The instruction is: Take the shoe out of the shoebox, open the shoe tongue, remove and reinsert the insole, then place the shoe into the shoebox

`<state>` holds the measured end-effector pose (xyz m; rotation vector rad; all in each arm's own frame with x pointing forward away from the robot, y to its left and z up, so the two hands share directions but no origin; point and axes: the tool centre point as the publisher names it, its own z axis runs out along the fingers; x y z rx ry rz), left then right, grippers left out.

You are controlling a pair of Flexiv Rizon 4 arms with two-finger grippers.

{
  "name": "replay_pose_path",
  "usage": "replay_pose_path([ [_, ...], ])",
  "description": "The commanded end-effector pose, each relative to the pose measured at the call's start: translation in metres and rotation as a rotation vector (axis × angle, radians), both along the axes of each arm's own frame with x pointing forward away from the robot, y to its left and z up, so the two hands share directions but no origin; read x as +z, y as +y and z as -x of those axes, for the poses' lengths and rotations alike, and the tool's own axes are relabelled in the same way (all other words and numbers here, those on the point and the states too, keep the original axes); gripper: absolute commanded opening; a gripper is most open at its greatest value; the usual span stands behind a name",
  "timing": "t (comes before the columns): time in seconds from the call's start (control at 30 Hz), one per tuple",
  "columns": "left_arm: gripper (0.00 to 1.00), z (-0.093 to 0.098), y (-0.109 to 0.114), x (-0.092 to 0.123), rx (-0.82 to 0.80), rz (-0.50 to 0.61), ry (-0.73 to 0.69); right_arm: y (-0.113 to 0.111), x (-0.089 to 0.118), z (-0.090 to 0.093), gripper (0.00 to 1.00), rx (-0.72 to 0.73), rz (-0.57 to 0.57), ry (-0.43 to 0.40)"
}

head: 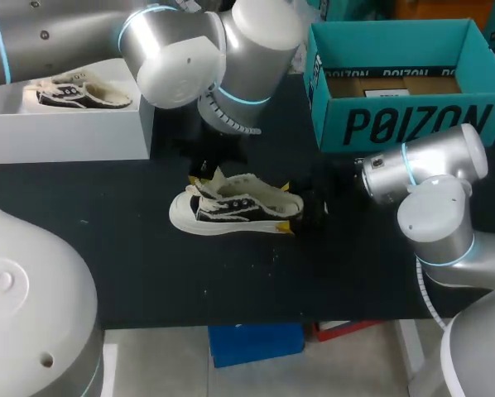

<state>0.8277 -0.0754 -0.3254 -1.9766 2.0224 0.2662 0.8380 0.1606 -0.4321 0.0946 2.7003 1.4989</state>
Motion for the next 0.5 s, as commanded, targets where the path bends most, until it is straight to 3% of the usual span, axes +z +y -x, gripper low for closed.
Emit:
replay_pose_path([
  [0.03,0.00,0.007,0.014,-0.003,0.000,0.012,-0.008,0.001,-0.004,-0.001,0.00,-0.002,0.002,0.001],
  [0.47,0.00,0.016,0.034,-0.014,0.030,0.020,0.010,0.001,-0.004,-0.001,0.00,-0.002,0.002,0.001],
  [0.5,0.26,0.017,0.034,-0.017,0.030,0.019,0.016,0.001,-0.004,-0.001,0.00,-0.002,0.002,0.001],
])
